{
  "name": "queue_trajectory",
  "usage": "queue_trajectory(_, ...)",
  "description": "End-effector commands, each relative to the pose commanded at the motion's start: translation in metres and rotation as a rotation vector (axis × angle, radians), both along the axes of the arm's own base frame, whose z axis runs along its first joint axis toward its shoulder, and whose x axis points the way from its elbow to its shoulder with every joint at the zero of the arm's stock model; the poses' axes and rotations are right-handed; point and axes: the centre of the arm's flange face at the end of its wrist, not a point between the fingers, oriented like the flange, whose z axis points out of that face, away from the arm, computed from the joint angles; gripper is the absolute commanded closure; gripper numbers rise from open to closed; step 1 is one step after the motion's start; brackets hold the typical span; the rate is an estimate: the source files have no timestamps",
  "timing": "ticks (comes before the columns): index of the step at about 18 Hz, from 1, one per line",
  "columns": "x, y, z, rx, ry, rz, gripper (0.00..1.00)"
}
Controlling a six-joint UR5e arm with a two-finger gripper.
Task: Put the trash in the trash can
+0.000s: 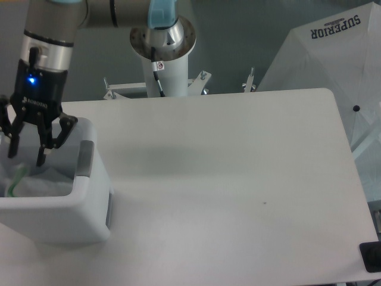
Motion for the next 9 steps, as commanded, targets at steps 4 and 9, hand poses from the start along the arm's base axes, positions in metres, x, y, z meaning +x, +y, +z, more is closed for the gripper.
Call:
queue_trajectory(4,-0.079,-0.029,0.006,-0.026,0.121,0.099,0.00)
queue_trajectory(9,-0.172,-0.072,-0.017,-0.117,0.233,0.148,0.00)
